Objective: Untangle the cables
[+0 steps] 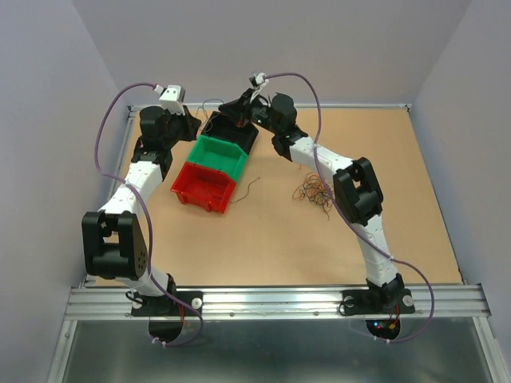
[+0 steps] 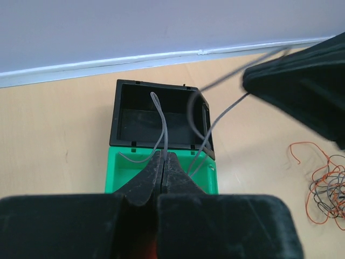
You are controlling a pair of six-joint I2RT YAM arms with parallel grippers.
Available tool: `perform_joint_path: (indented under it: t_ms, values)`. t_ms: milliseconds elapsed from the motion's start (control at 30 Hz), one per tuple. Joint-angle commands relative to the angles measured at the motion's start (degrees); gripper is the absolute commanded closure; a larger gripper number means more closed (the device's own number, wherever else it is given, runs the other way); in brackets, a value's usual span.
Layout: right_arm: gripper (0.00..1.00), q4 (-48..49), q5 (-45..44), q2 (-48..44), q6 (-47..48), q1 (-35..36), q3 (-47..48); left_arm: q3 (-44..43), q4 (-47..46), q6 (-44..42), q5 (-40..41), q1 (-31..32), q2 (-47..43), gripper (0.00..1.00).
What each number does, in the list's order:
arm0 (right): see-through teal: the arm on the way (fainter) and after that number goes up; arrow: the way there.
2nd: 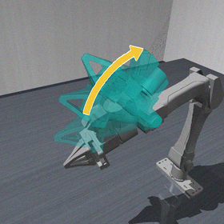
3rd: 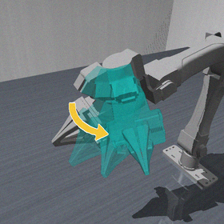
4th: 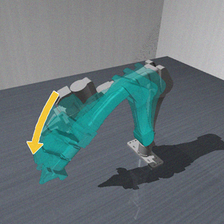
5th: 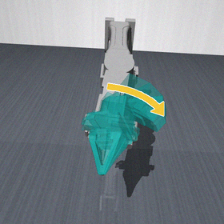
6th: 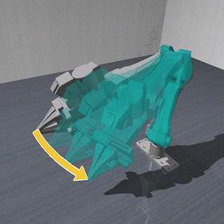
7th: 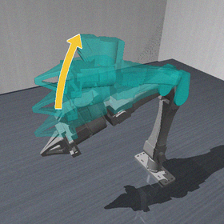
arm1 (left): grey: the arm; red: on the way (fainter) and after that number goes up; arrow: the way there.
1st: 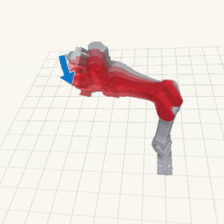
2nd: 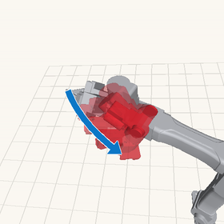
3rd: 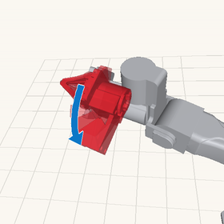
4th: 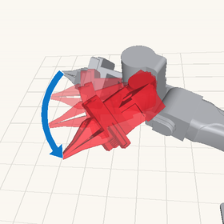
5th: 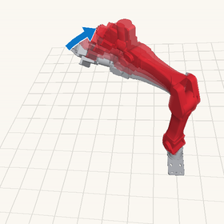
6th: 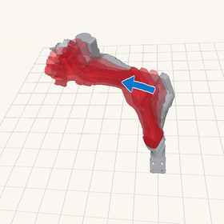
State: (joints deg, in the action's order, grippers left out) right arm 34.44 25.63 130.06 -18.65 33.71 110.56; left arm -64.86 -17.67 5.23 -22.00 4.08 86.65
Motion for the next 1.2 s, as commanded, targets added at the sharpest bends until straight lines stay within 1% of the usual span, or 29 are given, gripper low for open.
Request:
perform_joint_path:
  t_ms: [0, 100, 233, 267, 333, 467, 500, 533, 600, 733, 867, 933, 1067, 1167]
  values:
    - [1.0, -1.99, -4.35, 3.44, 0.55, -0.32, 3.07, -0.27, -3.07, -0.14, -1.29, -0.03, -0.7, 1.0]
    - [0.99, -3.14, -4.62, 5.55, 1.16, -0.32, 3.61, -1.14, -2.46, -0.66, -1.47, 0.23, 0.53, 1.0]
    - [1.0, -1.74, -6.02, 5.21, 1.87, -0.23, -1.39, -4.22, 1.67, -2.68, -2.26, 0.84, 4.4, 1.0]
    - [1.0, -0.96, -6.38, 4.51, 1.95, -0.14, -4.54, -5.53, 2.46, -3.21, -2.87, 1.02, 5.19, 1.0]
    - [0.99, 1.33, -6.29, 4.06, 2.48, 0.21, -7.81, -6.59, 4.04, -3.56, -2.96, 1.2, 7.12, 1.0]
    - [1.0, 0.72, -8.48, 3.1, 6.61, 2.32, -12.81, -9.22, 7.21, -4.97, -1.3, 1.72, 8.88, 1.0]
    - [0.99, -0.32, -8.75, 3.09, 7.31, 2.84, -13.35, -9.23, 7.82, -5.32, -0.77, 1.72, 8.97, 1.0]
    - [0.99, -0.51, -8.49, 2.66, 8.45, 3.54, -14.31, -9.14, 8.78, -7.67, 0.19, 1.72, 8.71, 1.0]
    - [0.99, -1.3, -8.4, 2.31, 10.47, 4.95, -16.68, -7.13, 9.49, -9.62, 0.64, 1.81, 7.66, 1.0]
    - [1.0, -6.3, -9.89, 2.48, 13.99, 6.8, -16.43, -3.35, 11.69, -15.59, 0.2, 2.69, 6.25, 1.0]
    - [0.99, -12.19, -9.37, 2.92, 14.87, 7.5, -14.06, -2.03, 13.63, -18.23, 3.7, 4.54, 5.37, 1.0]
    - [0.99, -13.77, -10.85, 2.74, 15.49, 8.21, -14.32, -1.67, 14.24, -18.68, 4.94, 5.06, 5.28, 1.0]
    - [0.99, -18.43, -15.78, 4.24, 14.26, 8.12, -10.72, -2.37, 16.96, -20.61, 5.82, 6.9, 6.95, 1.0]
    - [0.92, -19.14, -16.92, 3.1, 12.42, 7.86, -10.81, -3.78, 19.69, -20.97, 8.02, 7.79, 9.23, 1.0]
